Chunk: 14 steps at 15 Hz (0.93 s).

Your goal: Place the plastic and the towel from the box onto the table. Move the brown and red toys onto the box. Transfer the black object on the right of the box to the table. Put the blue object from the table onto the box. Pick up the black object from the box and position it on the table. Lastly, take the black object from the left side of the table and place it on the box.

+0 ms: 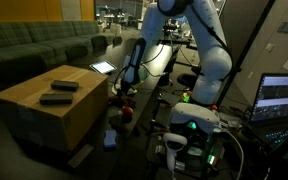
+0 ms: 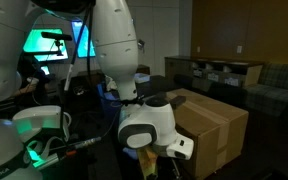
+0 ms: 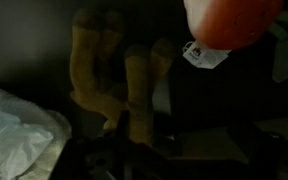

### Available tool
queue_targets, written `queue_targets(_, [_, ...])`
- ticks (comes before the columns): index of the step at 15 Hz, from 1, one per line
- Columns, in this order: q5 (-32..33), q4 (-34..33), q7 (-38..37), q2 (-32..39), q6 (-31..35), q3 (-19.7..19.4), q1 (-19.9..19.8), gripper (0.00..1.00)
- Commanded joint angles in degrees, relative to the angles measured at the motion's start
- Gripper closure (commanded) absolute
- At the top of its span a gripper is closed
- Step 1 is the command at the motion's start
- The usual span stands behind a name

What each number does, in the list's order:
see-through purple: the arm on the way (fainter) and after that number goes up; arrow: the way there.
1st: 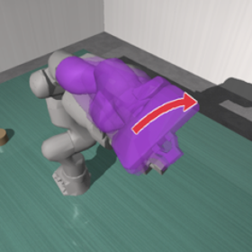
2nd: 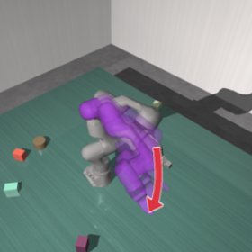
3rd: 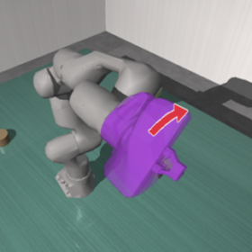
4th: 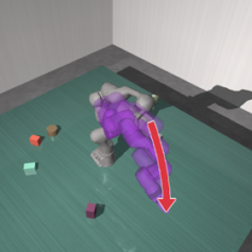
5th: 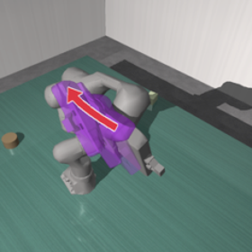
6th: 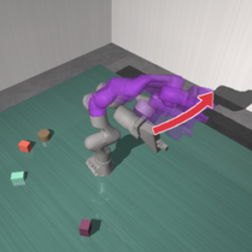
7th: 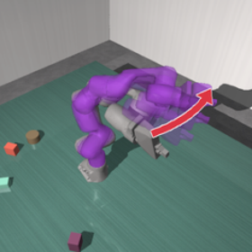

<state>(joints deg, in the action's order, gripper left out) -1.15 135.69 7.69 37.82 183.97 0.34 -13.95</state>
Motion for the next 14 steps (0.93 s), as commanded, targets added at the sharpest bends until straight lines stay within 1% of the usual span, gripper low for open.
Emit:
queue_targets(1, [0.5, -0.7, -2.5, 3.7, 5.3, -1.4, 2.3, 0.0])
queue_targets(6, [0.9, -2.6, -3.2, 8.2, 8.3, -1.8, 2.3, 0.0])
queue_targets(11, [0.9, -5.0, -3.1, 10.9, 8.6, -3.2, 3.0, 0.0])
queue_targets(14, [0.6, -6.9, -3.2, 12.6, 8.5, -4.7, 3.8, 0.0])
